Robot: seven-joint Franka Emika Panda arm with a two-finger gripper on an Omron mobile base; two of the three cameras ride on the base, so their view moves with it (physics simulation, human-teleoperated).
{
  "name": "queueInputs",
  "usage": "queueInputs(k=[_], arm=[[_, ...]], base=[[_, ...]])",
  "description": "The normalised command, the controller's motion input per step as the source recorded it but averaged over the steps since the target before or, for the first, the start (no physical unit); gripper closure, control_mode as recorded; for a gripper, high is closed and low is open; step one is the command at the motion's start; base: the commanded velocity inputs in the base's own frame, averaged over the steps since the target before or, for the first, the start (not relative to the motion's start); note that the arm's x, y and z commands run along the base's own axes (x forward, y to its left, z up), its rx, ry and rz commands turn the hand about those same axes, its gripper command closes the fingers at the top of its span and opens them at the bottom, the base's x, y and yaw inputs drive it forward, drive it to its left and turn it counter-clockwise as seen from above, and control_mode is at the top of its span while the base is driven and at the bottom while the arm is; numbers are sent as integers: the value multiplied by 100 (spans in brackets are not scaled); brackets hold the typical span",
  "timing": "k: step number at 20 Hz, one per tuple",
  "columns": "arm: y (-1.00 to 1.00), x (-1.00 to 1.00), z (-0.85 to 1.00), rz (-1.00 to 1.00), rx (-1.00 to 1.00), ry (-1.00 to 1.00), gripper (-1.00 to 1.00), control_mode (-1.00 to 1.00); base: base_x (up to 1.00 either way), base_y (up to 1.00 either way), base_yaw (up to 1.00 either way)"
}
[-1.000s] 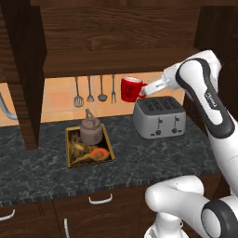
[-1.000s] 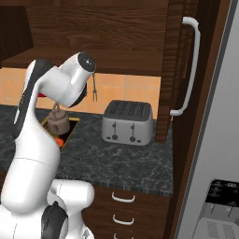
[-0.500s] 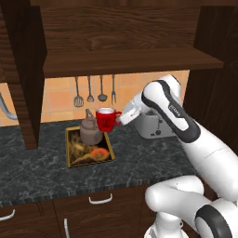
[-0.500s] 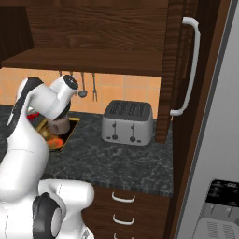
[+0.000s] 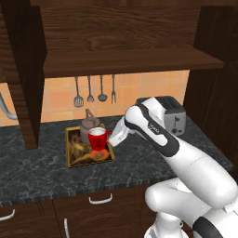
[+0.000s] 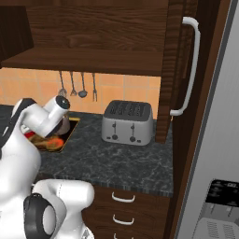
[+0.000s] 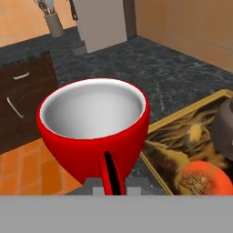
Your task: Pick the kettle from the counter and place it on the tray. Then pick the mug from the cabinet and place it on the tray. Then close the cabinet doors.
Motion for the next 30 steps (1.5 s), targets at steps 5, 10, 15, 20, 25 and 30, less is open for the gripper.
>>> queueInputs(k=[5,10,15,20,25,30], arm=[[0,14,-62,-2,0,-7,100,-100],[0,43,-40,-2,0,0,100,-100],[0,37,-21,0,4,0,100,-100],[0,33,-14,0,10,0,100,-100],[0,21,-28,0,1,0,100,-100],[0,13,-22,0,0,1,100,-100]], base=[[0,0,0],[0,0,0],[0,0,0],[0,0,0],[0,0,0],[0,0,0]])
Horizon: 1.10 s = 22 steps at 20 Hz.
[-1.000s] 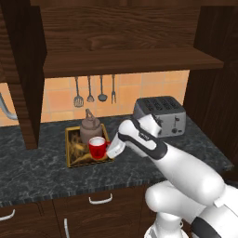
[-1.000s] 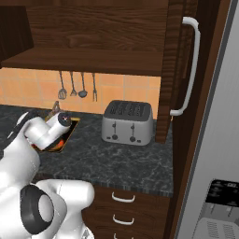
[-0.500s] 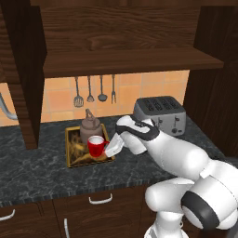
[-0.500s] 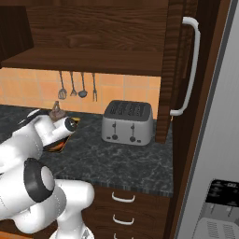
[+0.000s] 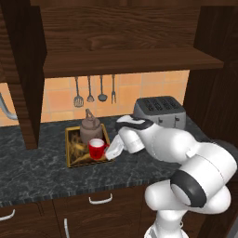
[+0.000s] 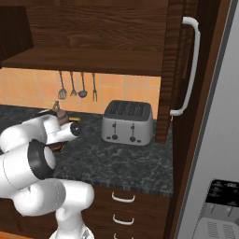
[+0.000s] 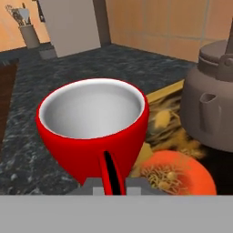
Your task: Pick the kettle from the counter and place it on the tray. Then pick the mug from the cabinet and place it on the tray. Then close the cabinet doors.
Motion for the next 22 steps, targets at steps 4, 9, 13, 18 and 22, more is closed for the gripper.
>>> queueInputs(k=[4,9,13,18,22], arm=[[1,18,-15,0,0,5,100,-100],[11,29,-4,0,0,6,100,-100],[15,23,-16,0,0,0,100,-100],[17,13,-24,0,0,0,100,-100],[14,7,-26,0,0,0,100,-100]], base=[[0,0,0],[0,0,0],[0,0,0],[0,0,0],[0,0,0]])
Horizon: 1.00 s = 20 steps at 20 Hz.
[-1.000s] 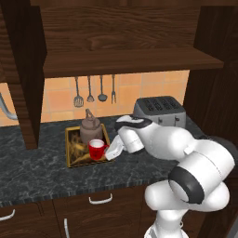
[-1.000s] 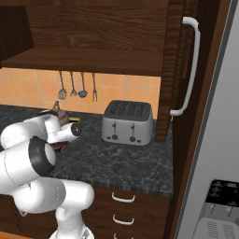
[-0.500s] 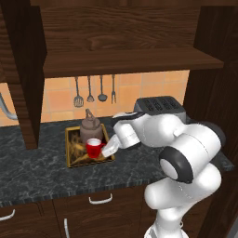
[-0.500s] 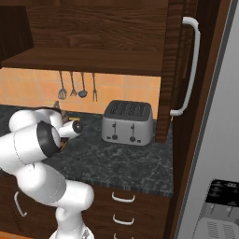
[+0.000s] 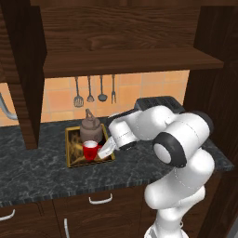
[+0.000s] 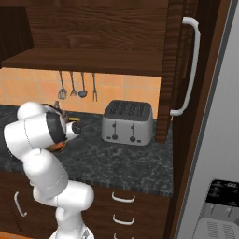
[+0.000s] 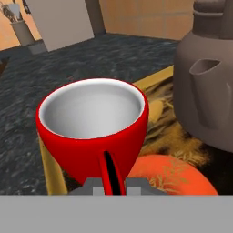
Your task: Pick the kettle from the counter and place it on the tray. Then pick the mug from the cabinet and place it on the tray. Then close the cabinet doors.
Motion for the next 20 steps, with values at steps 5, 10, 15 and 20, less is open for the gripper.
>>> queueInputs(k=[5,10,15,20], arm=[[5,5,-19,0,0,-5,100,-100],[3,6,-8,0,0,-3,-100,-100],[0,0,4,0,0,0,-100,-100],[0,0,15,0,0,0,-100,-100]], base=[[0,0,0],[0,0,0],[0,0,0],[0,0,0]])
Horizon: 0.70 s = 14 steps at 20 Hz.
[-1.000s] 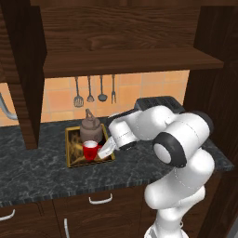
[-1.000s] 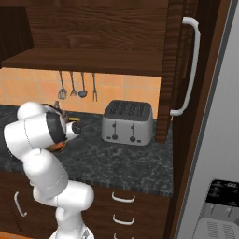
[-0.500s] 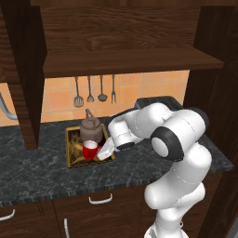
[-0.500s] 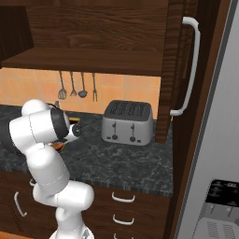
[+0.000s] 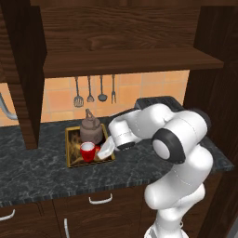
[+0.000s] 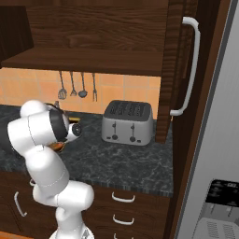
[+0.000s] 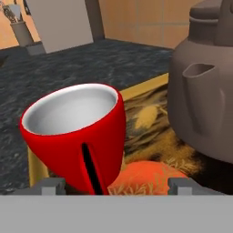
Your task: Pick the kettle from the counter and place it on the tray. Then pick the mug from the cabinet and place it on the tray. Then close the cabinet doors.
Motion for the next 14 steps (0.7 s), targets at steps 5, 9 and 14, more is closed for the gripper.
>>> queueInputs(k=[5,9,14], arm=[[0,-2,26,0,0,0,-100,-100],[-7,-43,38,2,0,0,-100,-100],[-1,-52,70,0,0,2,-100,-100]], base=[[0,0,0],[0,0,0],[0,0,0]])
